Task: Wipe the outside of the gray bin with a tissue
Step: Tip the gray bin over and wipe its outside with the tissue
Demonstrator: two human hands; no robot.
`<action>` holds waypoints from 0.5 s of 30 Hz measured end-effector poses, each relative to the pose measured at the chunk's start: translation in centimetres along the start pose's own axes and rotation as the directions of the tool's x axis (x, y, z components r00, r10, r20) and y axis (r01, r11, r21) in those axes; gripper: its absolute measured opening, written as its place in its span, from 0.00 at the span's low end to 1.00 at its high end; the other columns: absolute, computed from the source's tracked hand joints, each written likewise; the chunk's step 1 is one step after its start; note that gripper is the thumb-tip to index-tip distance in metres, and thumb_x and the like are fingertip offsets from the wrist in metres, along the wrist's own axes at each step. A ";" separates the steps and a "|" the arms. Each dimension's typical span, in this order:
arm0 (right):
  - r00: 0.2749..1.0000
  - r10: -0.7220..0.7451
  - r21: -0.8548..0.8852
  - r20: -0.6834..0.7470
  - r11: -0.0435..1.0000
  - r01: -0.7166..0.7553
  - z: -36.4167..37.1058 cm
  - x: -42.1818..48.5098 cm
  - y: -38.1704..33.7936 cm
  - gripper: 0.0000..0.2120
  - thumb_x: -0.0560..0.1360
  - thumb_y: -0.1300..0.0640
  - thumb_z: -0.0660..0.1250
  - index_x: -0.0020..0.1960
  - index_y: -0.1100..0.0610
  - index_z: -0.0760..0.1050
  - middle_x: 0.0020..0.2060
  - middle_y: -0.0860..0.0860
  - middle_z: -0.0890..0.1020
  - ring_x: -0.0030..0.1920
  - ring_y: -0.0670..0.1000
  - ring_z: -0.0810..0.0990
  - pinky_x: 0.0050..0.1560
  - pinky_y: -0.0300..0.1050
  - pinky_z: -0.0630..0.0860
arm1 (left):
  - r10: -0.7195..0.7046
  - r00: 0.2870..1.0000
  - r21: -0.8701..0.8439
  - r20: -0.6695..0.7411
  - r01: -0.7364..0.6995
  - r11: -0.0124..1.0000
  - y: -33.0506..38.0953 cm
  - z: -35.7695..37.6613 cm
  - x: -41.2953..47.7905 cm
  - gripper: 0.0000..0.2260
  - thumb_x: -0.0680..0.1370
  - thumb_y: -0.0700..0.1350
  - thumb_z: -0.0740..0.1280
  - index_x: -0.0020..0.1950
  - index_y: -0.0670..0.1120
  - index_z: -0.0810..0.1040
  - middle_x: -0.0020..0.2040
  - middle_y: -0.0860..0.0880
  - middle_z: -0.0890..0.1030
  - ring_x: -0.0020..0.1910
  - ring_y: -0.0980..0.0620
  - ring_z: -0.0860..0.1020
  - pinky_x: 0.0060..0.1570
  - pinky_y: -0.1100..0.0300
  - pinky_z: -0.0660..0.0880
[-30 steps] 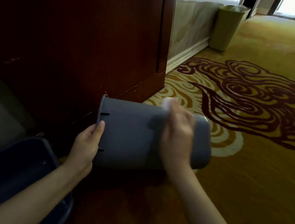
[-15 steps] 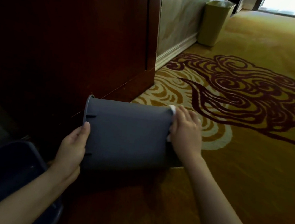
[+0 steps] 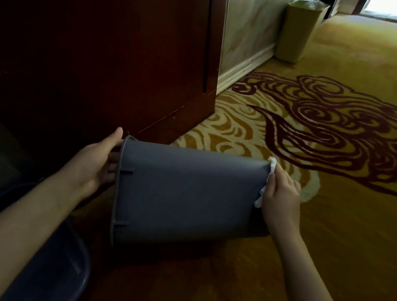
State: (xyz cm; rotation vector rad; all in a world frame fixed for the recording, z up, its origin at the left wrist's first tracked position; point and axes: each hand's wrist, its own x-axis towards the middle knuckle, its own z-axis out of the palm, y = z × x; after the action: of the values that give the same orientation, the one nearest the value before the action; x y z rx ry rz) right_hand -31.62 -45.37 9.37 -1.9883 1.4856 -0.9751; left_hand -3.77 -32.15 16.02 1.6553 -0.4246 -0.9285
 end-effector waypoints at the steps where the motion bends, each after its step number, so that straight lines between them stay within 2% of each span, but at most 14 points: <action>1: 1.000 0.019 0.025 -0.005 1.000 -0.019 -0.2 -0.7 0.3 0.19 0.81 0.56 0.51 0.70 0.56 0.64 0.64 0.53 0.74 0.66 0.53 0.67 0.59 0.41 0.61 | -0.039 0.999 0.035 -0.012 0.040 0.999 0.7 0.2 0.3 0.18 0.77 0.59 0.58 0.54 0.47 0.76 0.37 0.49 0.81 0.32 0.54 0.78 0.26 0.62 0.75; 3: 0.998 0.068 0.096 -0.010 0.993 -0.066 -0.5 -2.0 0.9 0.18 0.81 0.55 0.51 0.69 0.55 0.66 0.60 0.51 0.76 0.64 0.52 0.69 0.58 0.42 0.63 | -0.131 0.991 0.077 -0.029 0.133 0.988 1.4 0.6 0.8 0.19 0.77 0.57 0.60 0.57 0.44 0.75 0.44 0.46 0.78 0.38 0.51 0.75 0.35 0.57 0.74; 4: 0.996 0.093 0.139 -0.010 0.986 -0.090 -0.7 -2.6 1.3 0.17 0.80 0.55 0.52 0.67 0.53 0.69 0.54 0.47 0.77 0.61 0.51 0.71 0.57 0.43 0.66 | -0.175 0.983 0.087 -0.046 0.179 0.980 1.3 0.9 0.9 0.18 0.77 0.55 0.61 0.56 0.42 0.76 0.47 0.44 0.78 0.40 0.49 0.75 0.38 0.55 0.73; 6: 0.986 0.165 0.234 0.017 0.958 -0.164 -0.9 -3.7 2.0 0.12 0.80 0.53 0.52 0.58 0.48 0.72 0.45 0.44 0.76 0.55 0.51 0.75 0.51 0.46 0.71 | -0.259 0.962 0.128 -0.080 0.268 0.955 1.0 1.4 0.7 0.17 0.77 0.51 0.64 0.57 0.39 0.76 0.54 0.41 0.79 0.48 0.44 0.77 0.45 0.51 0.75; 7: 0.978 0.206 0.272 0.042 0.939 -0.210 -0.9 -4.1 2.3 0.12 0.80 0.52 0.52 0.56 0.48 0.73 0.45 0.47 0.77 0.53 0.52 0.76 0.50 0.49 0.73 | -0.294 0.952 0.146 -0.087 0.305 0.941 0.7 1.6 0.5 0.17 0.77 0.49 0.64 0.59 0.38 0.75 0.54 0.40 0.79 0.49 0.42 0.78 0.46 0.49 0.76; 8: 0.967 0.247 0.302 0.066 0.918 -0.255 -0.9 -4.3 2.6 0.13 0.80 0.52 0.52 0.57 0.50 0.74 0.46 0.50 0.78 0.52 0.52 0.77 0.50 0.51 0.74 | -0.326 0.942 0.163 -0.085 0.336 0.928 0.4 1.8 0.3 0.17 0.77 0.47 0.64 0.59 0.37 0.75 0.51 0.39 0.80 0.46 0.42 0.78 0.41 0.49 0.77; 10: 0.944 0.310 0.363 0.114 0.871 -0.330 -1.2 -4.5 3.3 0.14 0.80 0.51 0.52 0.57 0.52 0.74 0.44 0.49 0.79 0.48 0.49 0.78 0.45 0.48 0.74 | -0.372 0.925 0.185 -0.083 0.381 0.906 0.0 1.9 0.0 0.14 0.77 0.44 0.63 0.58 0.36 0.74 0.42 0.40 0.80 0.38 0.44 0.78 0.30 0.51 0.76; 12: 0.932 0.328 0.382 0.155 0.850 -0.362 -1.5 -4.6 3.8 0.12 0.80 0.51 0.53 0.54 0.50 0.74 0.41 0.46 0.79 0.43 0.45 0.77 0.40 0.44 0.72 | -0.382 0.920 0.188 -0.094 0.393 0.900 -0.4 1.8 -0.2 0.14 0.78 0.43 0.62 0.58 0.35 0.73 0.40 0.40 0.79 0.37 0.44 0.77 0.30 0.51 0.73; 15: 0.915 0.334 0.388 0.227 0.831 -0.399 -1.4 -4.3 4.4 0.09 0.79 0.50 0.55 0.49 0.47 0.73 0.42 0.47 0.79 0.44 0.47 0.77 0.41 0.45 0.73 | -0.348 0.933 0.165 -0.095 0.360 0.918 -1.4 1.6 -0.6 0.16 0.78 0.44 0.62 0.61 0.35 0.72 0.42 0.40 0.79 0.38 0.44 0.78 0.32 0.52 0.73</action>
State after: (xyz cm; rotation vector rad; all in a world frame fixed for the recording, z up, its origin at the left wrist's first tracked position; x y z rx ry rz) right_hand -36.15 -42.55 5.93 -1.3650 1.3598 -0.8684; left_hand -5.59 -32.32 14.80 1.9641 -0.1677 -1.1244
